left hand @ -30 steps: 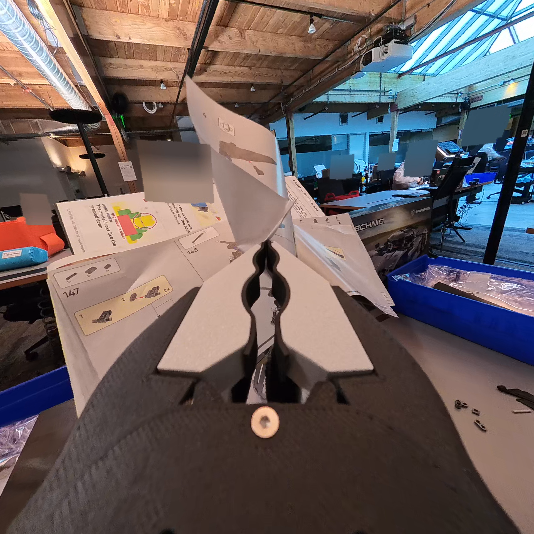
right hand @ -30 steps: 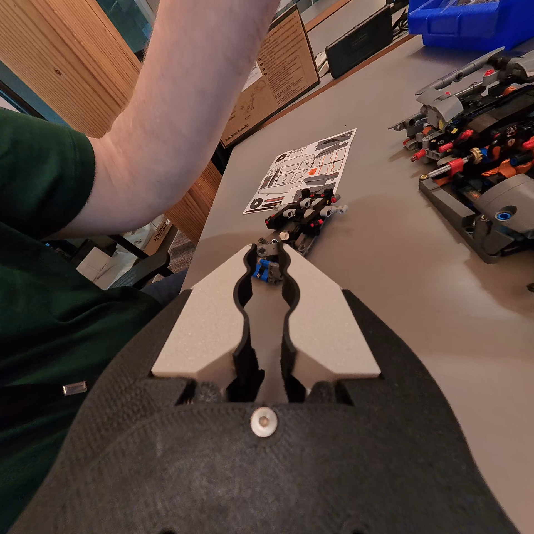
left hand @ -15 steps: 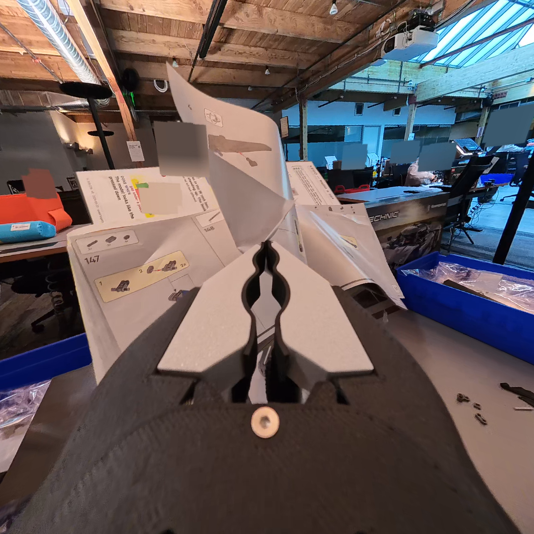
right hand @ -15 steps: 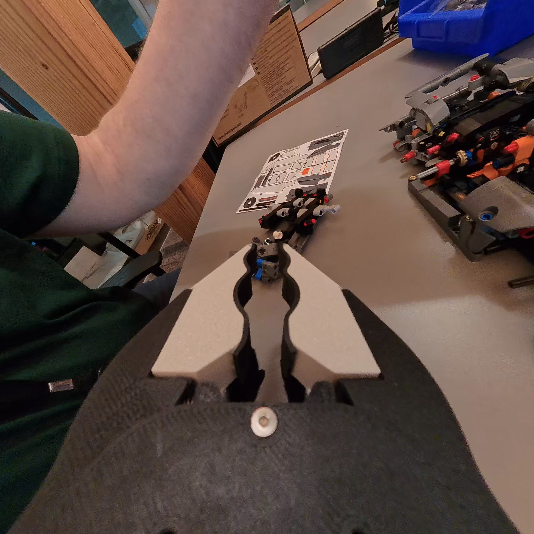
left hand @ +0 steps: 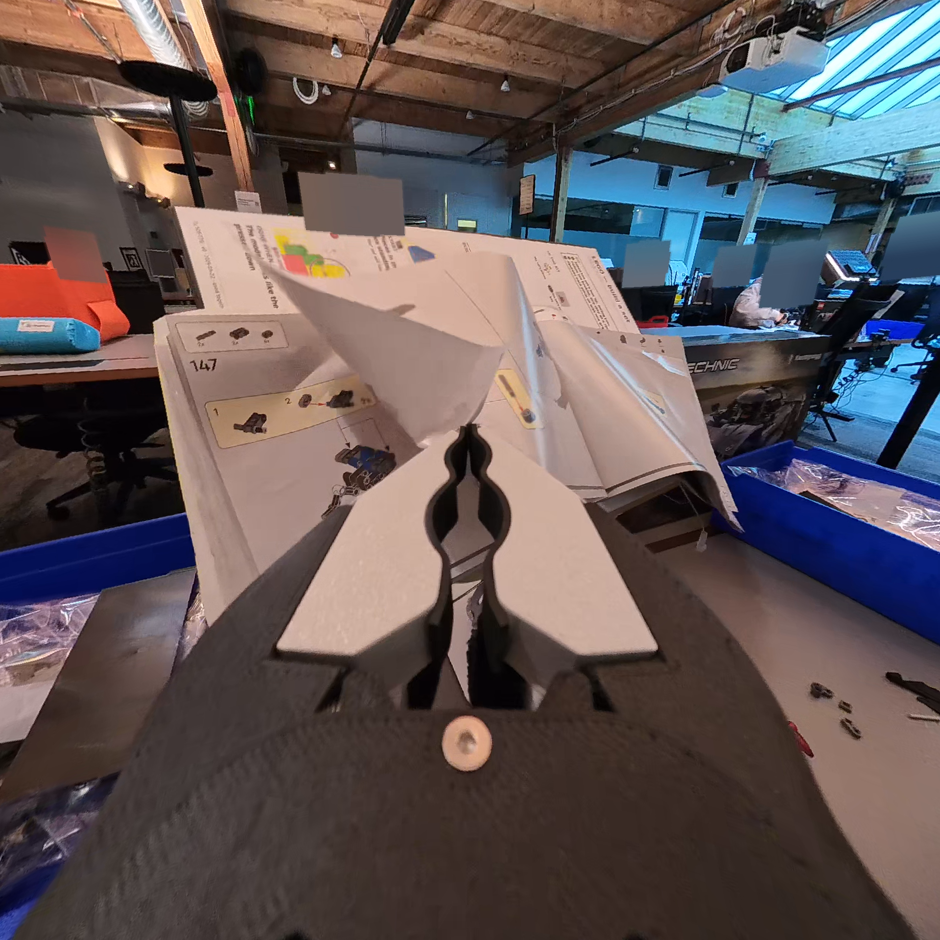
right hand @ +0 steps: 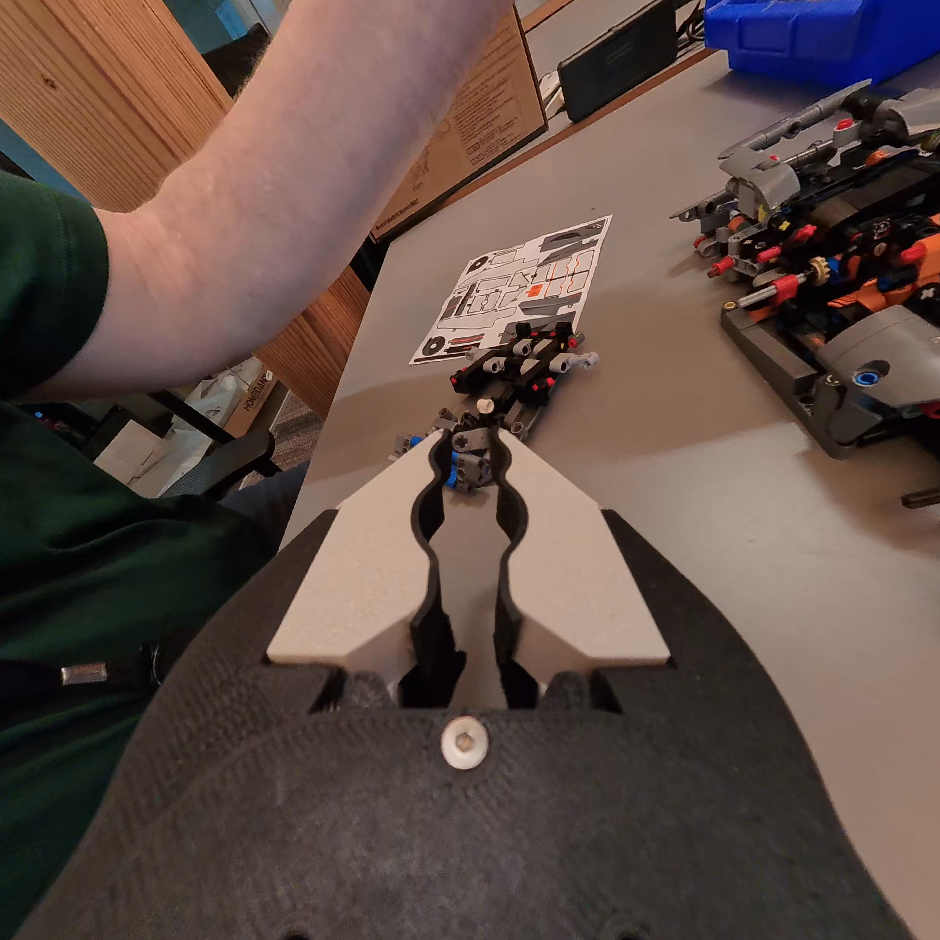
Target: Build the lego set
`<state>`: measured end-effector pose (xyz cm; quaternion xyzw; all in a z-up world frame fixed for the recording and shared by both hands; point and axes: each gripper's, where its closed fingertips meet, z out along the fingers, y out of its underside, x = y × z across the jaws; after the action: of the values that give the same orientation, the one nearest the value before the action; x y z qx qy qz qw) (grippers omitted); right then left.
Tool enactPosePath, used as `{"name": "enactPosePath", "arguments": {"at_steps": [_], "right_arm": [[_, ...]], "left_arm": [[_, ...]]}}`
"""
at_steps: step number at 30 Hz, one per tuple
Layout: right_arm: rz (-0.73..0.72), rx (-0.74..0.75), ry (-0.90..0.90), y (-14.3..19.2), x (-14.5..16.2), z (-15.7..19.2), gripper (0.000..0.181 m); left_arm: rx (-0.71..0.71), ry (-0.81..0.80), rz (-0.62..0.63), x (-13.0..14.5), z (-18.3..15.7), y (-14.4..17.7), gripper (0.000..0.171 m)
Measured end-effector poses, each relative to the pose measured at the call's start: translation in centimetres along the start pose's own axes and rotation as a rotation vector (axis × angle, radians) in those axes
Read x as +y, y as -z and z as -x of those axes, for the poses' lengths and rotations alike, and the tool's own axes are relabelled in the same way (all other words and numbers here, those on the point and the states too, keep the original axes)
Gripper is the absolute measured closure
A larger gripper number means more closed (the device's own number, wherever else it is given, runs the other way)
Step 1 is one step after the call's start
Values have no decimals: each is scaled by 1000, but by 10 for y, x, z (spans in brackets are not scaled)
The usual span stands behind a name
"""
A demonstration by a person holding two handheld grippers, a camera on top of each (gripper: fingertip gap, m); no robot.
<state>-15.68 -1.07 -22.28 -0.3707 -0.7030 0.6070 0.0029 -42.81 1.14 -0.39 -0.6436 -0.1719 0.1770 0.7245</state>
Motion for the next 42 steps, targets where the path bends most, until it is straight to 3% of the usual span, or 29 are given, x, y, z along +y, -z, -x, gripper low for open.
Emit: {"name": "enactPosePath", "arguments": {"at_steps": [42], "right_arm": [[-58, 118, 17, 33, -18, -25, 169]], "left_arm": [[42, -63, 42, 2, 0, 2, 171]]}}
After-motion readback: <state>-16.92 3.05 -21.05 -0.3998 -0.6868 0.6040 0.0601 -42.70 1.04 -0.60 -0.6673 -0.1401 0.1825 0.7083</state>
